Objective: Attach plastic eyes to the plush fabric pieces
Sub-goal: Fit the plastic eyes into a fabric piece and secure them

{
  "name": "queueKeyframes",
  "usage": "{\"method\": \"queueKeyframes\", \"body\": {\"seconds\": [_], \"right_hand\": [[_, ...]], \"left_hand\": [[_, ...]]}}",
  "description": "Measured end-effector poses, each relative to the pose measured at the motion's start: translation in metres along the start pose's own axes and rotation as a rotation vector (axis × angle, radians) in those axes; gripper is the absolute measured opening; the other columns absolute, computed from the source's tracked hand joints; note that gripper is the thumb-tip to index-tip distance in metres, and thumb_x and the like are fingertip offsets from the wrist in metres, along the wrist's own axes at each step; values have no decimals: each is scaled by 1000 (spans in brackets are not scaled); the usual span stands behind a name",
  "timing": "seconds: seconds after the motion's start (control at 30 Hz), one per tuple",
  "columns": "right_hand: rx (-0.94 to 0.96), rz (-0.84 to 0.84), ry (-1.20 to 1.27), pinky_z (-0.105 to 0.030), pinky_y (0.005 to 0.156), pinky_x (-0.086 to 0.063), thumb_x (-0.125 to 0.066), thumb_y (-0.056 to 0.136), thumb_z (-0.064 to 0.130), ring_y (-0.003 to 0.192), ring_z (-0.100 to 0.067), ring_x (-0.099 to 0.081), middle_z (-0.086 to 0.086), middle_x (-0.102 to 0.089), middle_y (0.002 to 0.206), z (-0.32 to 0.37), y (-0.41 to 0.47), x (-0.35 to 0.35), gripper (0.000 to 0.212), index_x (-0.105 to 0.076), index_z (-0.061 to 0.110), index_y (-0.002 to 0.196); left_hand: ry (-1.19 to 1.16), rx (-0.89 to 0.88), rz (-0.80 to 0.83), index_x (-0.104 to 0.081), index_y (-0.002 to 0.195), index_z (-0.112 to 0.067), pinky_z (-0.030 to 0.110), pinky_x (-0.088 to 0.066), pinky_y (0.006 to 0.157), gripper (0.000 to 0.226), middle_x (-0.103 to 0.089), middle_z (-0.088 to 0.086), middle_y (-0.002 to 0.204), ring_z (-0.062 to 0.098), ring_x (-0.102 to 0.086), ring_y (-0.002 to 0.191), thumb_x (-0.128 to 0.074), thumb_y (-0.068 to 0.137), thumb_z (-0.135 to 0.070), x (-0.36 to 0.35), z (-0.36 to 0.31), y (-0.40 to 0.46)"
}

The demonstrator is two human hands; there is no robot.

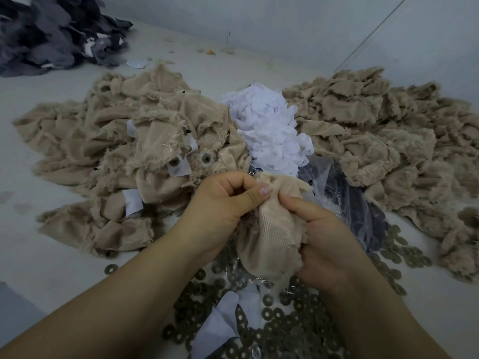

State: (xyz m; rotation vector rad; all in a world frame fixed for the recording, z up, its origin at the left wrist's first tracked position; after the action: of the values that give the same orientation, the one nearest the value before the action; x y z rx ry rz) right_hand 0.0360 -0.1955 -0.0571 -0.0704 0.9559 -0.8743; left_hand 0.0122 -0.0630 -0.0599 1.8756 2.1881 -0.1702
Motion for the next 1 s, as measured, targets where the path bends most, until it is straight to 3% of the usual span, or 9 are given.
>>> {"method": "queueKeyframes", "body": {"seconds": [0.07, 0.2, 0.3, 0.43, 0.7, 0.83, 1.0], "right_hand": [[19, 67, 60, -40, 87, -59, -58, 76, 19, 99, -30, -72, -20, -70, 117, 3, -1, 1, 52, -68, -5, 121], [56, 185, 92, -44, 89, -57, -35, 68, 4, 104, -33, -68, -23, -66, 118, 7, -1, -2, 70, -54, -11, 134], [118, 120, -35, -37, 80, -61, -42, 77, -9, 99, -31, -70, -24, -69, 115, 6, 3, -2, 55, -55, -10, 130], [195, 16, -197, -31, 74, -60, -50, 93, -7, 93, -27, -72, -23, -71, 113, 4, 4, -2, 34, -62, -5, 124], [281, -48, -197, -29, 76, -60, -59, 88, 1, 97, -28, -74, -21, -74, 109, 10, 1, -1, 25, -71, -1, 109], [281, -49, -211, -28, 70, -61, -67, 72, 4, 90, -27, -75, -21, -75, 106, 12, -2, -1, 27, -78, 2, 97], [369, -214, -311, -32, 69, -62, -64, 83, -4, 88, -30, -76, -19, -76, 99, 15, -2, 6, 26, -73, 2, 106]], "left_hand": [[-20, 4, -16, -71, 66, -17, 31, -52, 75, 12, -66, 5, 71, 20, -59, 73, -75, 73, -26, 2, 0, 1], [-108, 4, -40, -69, 66, -10, 22, -54, 73, 13, -67, 3, 70, 12, -63, 70, -71, 73, -21, 7, -3, 3], [-142, 32, -35, -67, 67, -7, 21, -54, 71, 13, -67, 4, 70, 12, -63, 70, -68, 75, -18, 8, -4, 3], [-163, 60, -19, -64, 66, -6, 18, -52, 65, 14, -64, 3, 65, 10, -61, 64, -67, 74, -17, 6, -5, 1], [-119, 46, 11, -64, 69, -3, 20, -52, 68, 18, -63, 5, 67, 11, -59, 66, -69, 74, -19, 7, -2, 2], [-91, 28, 15, -66, 64, -10, 19, -51, 66, 14, -63, 1, 65, 9, -59, 65, -70, 75, -20, 7, -1, 2], [-46, 3, 12, -67, 62, -15, 17, -49, 63, 15, -61, -1, 62, 8, -56, 61, -71, 75, -20, 6, -1, 2]]}}
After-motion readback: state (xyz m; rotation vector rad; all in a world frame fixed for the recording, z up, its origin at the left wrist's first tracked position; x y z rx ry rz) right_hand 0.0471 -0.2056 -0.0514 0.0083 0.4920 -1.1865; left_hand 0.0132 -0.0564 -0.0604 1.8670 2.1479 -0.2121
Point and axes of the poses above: each hand's wrist, its own y-axis towards the middle knuckle, its own x-axis out of the back of the hand, z = x × y, the point moved 3 cm from there along y, towards the middle knuckle
